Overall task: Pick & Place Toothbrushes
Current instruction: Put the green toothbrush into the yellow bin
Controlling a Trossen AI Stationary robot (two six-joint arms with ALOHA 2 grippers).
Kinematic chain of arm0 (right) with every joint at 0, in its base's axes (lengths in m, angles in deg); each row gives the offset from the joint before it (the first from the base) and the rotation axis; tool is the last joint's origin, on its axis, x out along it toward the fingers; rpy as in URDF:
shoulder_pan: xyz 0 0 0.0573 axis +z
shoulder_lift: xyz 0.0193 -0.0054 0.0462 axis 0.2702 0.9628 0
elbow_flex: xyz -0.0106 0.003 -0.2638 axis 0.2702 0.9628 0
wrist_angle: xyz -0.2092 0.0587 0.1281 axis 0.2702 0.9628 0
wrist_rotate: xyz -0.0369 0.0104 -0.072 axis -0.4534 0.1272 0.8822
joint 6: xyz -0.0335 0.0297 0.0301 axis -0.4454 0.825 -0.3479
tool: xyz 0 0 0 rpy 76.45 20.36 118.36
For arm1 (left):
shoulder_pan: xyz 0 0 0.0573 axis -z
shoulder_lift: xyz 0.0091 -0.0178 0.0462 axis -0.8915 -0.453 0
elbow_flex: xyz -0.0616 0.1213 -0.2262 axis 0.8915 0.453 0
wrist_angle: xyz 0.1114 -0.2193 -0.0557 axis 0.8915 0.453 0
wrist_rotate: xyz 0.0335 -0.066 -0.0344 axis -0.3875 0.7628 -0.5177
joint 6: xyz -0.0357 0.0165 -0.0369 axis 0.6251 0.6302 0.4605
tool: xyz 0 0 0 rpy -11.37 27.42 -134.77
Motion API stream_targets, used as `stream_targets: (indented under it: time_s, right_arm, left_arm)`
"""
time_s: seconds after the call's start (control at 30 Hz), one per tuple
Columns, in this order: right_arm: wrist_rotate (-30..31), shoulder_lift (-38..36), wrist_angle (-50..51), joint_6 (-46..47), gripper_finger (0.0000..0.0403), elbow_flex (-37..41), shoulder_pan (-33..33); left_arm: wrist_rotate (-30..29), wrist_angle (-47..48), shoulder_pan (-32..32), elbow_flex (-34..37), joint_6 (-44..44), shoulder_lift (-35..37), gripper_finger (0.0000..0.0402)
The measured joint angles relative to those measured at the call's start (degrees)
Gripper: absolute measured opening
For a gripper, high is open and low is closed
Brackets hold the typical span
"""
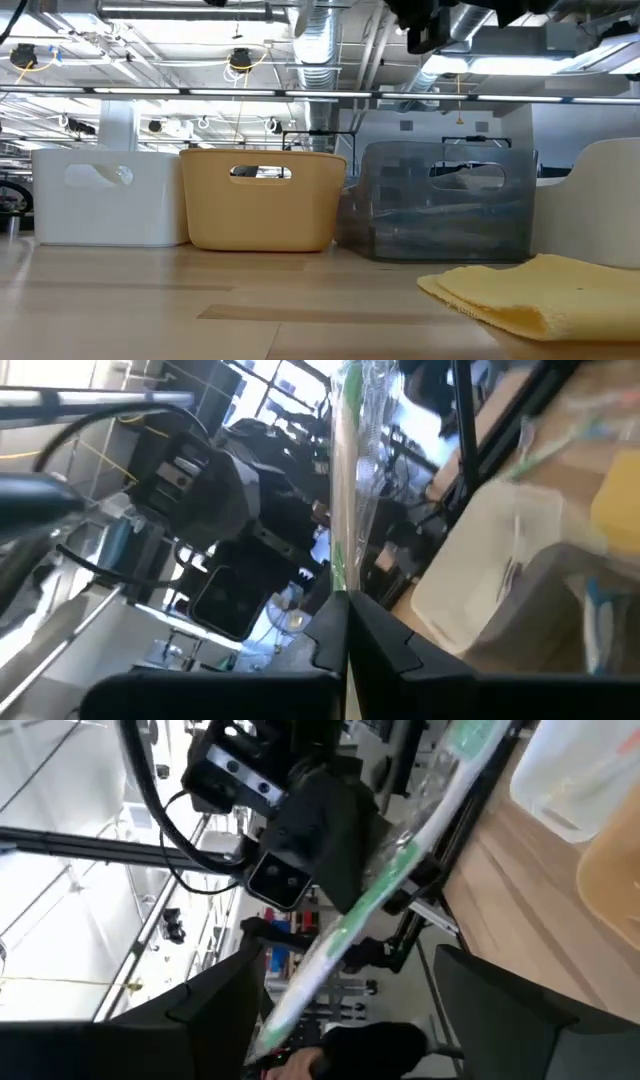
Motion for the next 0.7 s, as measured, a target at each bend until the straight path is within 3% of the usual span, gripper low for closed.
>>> stream_targets:
  time_s: [0.17, 0.7]
  right_arm:
    - [0.42, 0.02, 2.07, -1.66, 0.0285, 0.0, 0.52]
    - [1.1, 0.02, 3.19, -1.16, 0.0285, 0.0, 2.11]
  left_arm:
    - [-4.25, -0.01, 0.22, -1.99, -1.24, -3.41, 0.0]
    - [-5.64, -0.53, 0.7, -2.39, -2.82, -4.07, 0.0]
